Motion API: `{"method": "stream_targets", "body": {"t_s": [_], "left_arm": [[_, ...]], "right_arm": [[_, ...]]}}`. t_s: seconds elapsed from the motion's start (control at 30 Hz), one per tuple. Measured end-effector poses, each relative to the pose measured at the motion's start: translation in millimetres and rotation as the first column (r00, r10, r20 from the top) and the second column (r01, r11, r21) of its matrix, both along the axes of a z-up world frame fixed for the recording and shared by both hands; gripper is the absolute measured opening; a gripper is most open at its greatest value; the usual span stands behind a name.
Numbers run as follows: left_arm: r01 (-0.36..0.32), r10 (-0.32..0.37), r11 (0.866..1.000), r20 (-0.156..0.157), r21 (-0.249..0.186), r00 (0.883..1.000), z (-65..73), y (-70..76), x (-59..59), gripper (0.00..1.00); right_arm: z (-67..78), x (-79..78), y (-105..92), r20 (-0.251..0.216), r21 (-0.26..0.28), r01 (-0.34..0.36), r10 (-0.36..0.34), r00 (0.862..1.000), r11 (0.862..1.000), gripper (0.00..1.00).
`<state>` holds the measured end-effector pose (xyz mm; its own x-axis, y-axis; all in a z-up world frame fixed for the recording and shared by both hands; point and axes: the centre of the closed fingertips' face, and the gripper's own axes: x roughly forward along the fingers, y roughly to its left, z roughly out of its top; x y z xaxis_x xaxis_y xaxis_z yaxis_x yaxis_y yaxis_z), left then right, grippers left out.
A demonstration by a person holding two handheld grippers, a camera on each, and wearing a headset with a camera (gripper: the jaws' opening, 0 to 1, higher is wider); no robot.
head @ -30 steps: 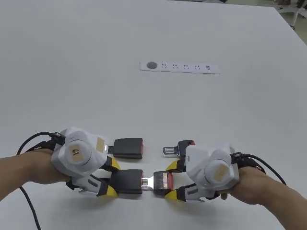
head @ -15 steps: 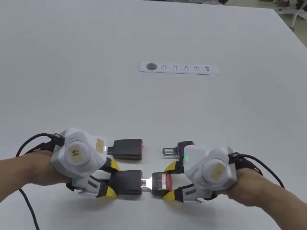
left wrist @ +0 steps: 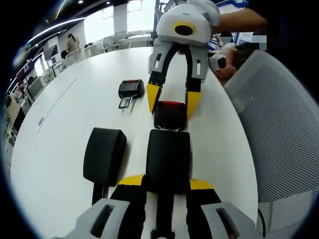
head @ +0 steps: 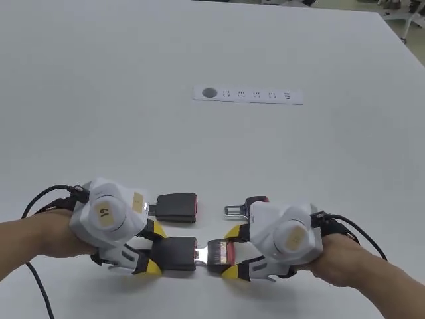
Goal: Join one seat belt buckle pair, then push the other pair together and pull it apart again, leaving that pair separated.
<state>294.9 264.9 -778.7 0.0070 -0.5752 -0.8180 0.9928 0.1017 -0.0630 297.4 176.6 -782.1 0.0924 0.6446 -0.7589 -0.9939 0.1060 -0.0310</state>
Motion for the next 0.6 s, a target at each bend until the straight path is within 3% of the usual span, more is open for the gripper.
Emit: {"method": "stream_targets", "body": {"t_s": [0.07,0.1,0.47,0.5,0.53,0.6], "left_arm": [[-0.001,0.001,1.0,0.0,0.003,1.0,-0.4,0.3,0.3,0.31],[-0.001,0.001,1.0,0.001,0.006,1.0,-0.6,0.3,0.4,0.31],[-0.028,0.028,1.0,-0.001,-0.005,1.0,0.8,-2.5,0.0,0.31],[-0.027,0.027,0.999,-0.004,-0.019,1.0,-0.1,-4.5,-0.4,0.31],[-0.038,0.038,0.999,-0.007,-0.001,0.999,-2.7,-0.8,0.9,0.31],[-0.038,0.037,0.999,-0.006,-0.004,0.999,-2.8,-1.6,1.8,0.31]], "right_arm": [[1.1,-0.4,1.8,-0.002,0.005,0.003,-0.003,1.0,1.0,0.29],[1.9,-1.7,7.6,-0.025,0.027,0.028,-0.027,0.999,0.999,0.29],[1.0,1.2,12.4,-0.012,0.009,0.026,-0.026,1.0,1.0,0.29],[8.1,4.2,27.6,0.046,0.059,-0.041,0.038,0.998,0.997,0.29],[8.0,-6.2,22.3,0.008,0.024,0.005,-0.006,1.0,1.0,0.29],[11.1,-11.3,22.1,0.006,0.021,0.009,-0.01,1.0,1.0,0.29]]}}
